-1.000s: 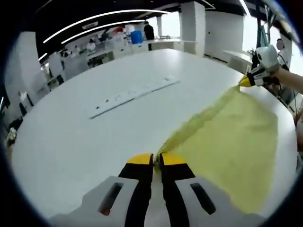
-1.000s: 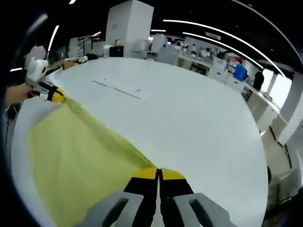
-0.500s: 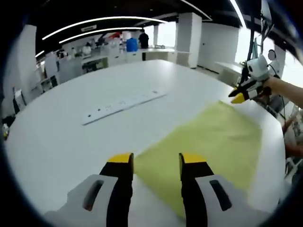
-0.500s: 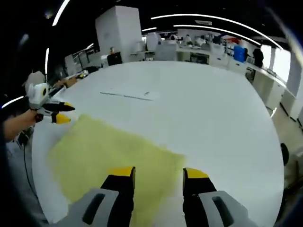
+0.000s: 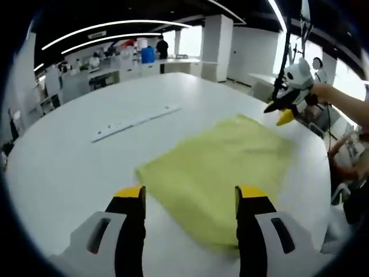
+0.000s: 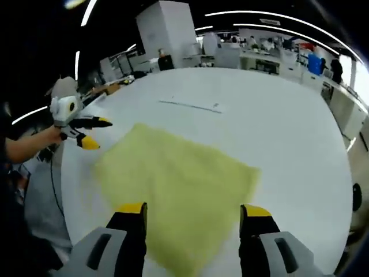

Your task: Fold the garment on the visible template until the final outline fits inside the template.

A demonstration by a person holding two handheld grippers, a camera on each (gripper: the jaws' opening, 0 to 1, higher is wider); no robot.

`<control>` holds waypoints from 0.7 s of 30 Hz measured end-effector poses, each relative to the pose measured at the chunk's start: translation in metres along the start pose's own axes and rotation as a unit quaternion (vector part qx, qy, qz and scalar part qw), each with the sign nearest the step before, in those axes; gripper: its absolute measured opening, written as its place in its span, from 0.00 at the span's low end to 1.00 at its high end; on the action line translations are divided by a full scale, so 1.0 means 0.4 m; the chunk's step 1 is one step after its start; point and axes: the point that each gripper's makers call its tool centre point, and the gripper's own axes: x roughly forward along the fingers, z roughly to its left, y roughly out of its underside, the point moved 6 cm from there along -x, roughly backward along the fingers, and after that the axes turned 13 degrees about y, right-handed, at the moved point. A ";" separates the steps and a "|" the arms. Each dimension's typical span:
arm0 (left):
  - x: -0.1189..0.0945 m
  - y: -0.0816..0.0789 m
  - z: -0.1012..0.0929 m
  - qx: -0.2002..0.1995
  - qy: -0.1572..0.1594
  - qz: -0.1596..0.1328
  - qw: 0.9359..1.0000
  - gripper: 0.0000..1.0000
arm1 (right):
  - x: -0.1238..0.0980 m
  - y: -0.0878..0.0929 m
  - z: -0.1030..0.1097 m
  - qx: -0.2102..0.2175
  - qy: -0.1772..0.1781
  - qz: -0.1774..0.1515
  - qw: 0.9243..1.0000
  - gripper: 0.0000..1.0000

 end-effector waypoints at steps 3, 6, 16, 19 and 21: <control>-0.015 0.020 -0.019 -0.008 0.001 0.000 1.000 0.61 | -0.020 0.021 0.011 -0.008 -0.002 0.003 1.000 0.64; -0.023 0.043 -0.036 -0.018 -0.001 -0.001 1.000 0.61 | -0.040 0.043 0.019 -0.009 0.003 0.004 1.000 0.64; -0.036 0.099 -0.087 -0.030 0.001 0.004 1.000 0.57 | -0.075 0.101 0.030 -0.005 0.019 0.007 1.000 0.60; -0.034 0.122 -0.100 -0.037 0.003 0.010 0.999 0.57 | -0.081 0.131 0.030 -0.010 0.022 0.017 1.000 0.57; -0.032 0.134 -0.102 -0.039 0.000 0.013 0.999 0.55 | -0.084 0.146 0.031 -0.008 0.022 0.021 0.999 0.56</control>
